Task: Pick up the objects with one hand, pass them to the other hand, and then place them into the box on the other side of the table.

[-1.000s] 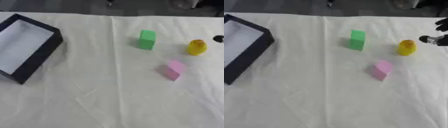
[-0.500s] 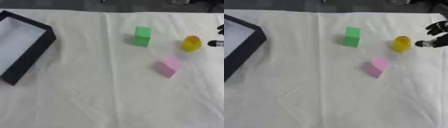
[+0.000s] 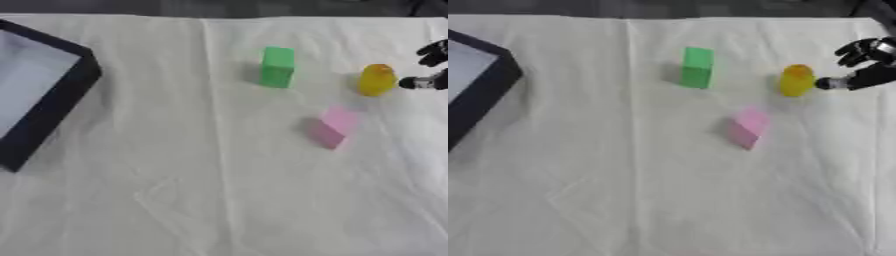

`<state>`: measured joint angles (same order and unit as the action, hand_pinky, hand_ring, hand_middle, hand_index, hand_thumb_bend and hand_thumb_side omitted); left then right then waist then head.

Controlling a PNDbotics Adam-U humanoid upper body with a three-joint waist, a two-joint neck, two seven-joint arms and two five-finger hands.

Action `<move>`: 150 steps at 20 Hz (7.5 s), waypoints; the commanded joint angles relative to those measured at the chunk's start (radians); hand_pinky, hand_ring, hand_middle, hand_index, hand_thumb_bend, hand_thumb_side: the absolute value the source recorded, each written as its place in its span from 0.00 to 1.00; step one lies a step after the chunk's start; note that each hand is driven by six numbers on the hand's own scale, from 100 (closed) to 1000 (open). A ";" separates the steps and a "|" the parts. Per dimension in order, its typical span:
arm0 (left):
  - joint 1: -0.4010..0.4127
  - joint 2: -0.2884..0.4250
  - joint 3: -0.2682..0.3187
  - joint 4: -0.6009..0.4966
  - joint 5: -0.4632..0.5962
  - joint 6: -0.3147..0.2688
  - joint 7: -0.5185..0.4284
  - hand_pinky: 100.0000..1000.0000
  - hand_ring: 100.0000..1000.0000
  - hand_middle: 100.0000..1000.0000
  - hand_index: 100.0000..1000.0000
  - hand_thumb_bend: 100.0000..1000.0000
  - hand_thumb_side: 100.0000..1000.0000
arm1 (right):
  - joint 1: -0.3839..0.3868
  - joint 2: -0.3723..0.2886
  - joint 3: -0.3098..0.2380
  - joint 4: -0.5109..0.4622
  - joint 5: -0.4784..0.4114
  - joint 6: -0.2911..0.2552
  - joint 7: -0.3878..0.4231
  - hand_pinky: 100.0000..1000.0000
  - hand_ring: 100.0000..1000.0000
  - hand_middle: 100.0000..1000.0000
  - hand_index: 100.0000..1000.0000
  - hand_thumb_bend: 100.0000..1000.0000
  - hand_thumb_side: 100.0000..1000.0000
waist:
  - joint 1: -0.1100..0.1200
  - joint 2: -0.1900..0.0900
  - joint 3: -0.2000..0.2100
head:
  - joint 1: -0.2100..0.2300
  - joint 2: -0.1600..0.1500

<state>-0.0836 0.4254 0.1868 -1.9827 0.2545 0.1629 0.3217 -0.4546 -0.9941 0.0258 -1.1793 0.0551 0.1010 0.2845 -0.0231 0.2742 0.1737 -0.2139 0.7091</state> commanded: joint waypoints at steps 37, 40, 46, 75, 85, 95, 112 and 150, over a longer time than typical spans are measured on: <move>-0.027 0.001 -0.003 -0.017 -0.018 0.000 -0.013 0.83 0.58 0.64 0.78 0.00 0.78 | -0.052 0.035 0.013 0.072 0.077 0.021 -0.055 0.69 0.75 0.46 0.66 0.45 0.25 | -0.012 0.028 0.037 | -0.013 -0.028; -0.026 0.002 -0.003 -0.017 -0.018 0.000 -0.014 0.83 0.58 0.64 0.78 0.00 0.78 | -0.048 0.033 0.015 0.063 0.062 0.022 -0.042 0.67 0.72 0.40 0.60 0.37 0.13 | -0.011 0.026 0.034 | -0.009 -0.024; -0.022 0.000 -0.001 -0.017 -0.017 0.002 -0.013 0.84 0.58 0.64 0.78 0.00 0.78 | -0.038 0.036 0.018 0.049 0.036 0.019 -0.008 0.65 0.70 0.36 0.56 0.32 0.00 | -0.012 0.023 0.032 | -0.006 -0.021; -0.004 0.005 0.000 -0.017 -0.012 0.010 -0.015 0.84 0.58 0.64 0.78 0.00 0.78 | 0.031 0.005 -0.021 -0.105 -0.187 0.095 -0.187 0.47 0.72 0.36 0.53 0.33 0.00 | -0.010 -0.010 0.008 | 0.024 -0.023; -0.002 0.018 -0.002 -0.017 -0.010 -0.001 -0.020 0.84 0.58 0.64 0.78 0.00 0.77 | 0.055 0.037 -0.031 -0.326 -0.238 0.098 -0.233 0.37 0.68 0.27 0.45 0.31 0.00 | -0.011 -0.022 0.003 | 0.040 -0.011; -0.060 0.096 -0.061 -0.017 -0.023 -0.080 -0.094 0.83 0.58 0.64 0.77 0.00 0.71 | 0.023 0.157 0.020 -0.533 -0.203 0.152 -0.255 0.32 0.66 0.24 0.43 0.29 0.00 | -0.004 -0.048 -0.006 | 0.068 0.015; -0.275 0.211 -0.246 -0.017 0.003 -0.218 -0.297 0.80 0.56 0.62 0.75 0.00 0.61 | -0.054 0.460 0.082 -0.537 -0.104 0.119 -0.259 0.33 0.67 0.23 0.42 0.26 0.00 | 0.007 -0.079 -0.009 | 0.107 0.059; -0.743 0.065 -0.564 -0.017 -0.402 0.066 -0.783 0.83 0.65 0.71 0.81 0.00 0.24 | -0.091 0.731 0.183 -0.367 0.008 -0.123 -0.353 0.33 0.66 0.23 0.42 0.23 0.00 | 0.035 -0.077 0.069 | 0.066 0.061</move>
<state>-0.8077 0.4856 -0.3765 -1.9837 -0.1193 0.2216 -0.4415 -0.5288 -0.2594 0.2082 -1.5374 0.0568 -0.0126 -0.0658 0.0107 0.2116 0.2427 -0.1428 0.7644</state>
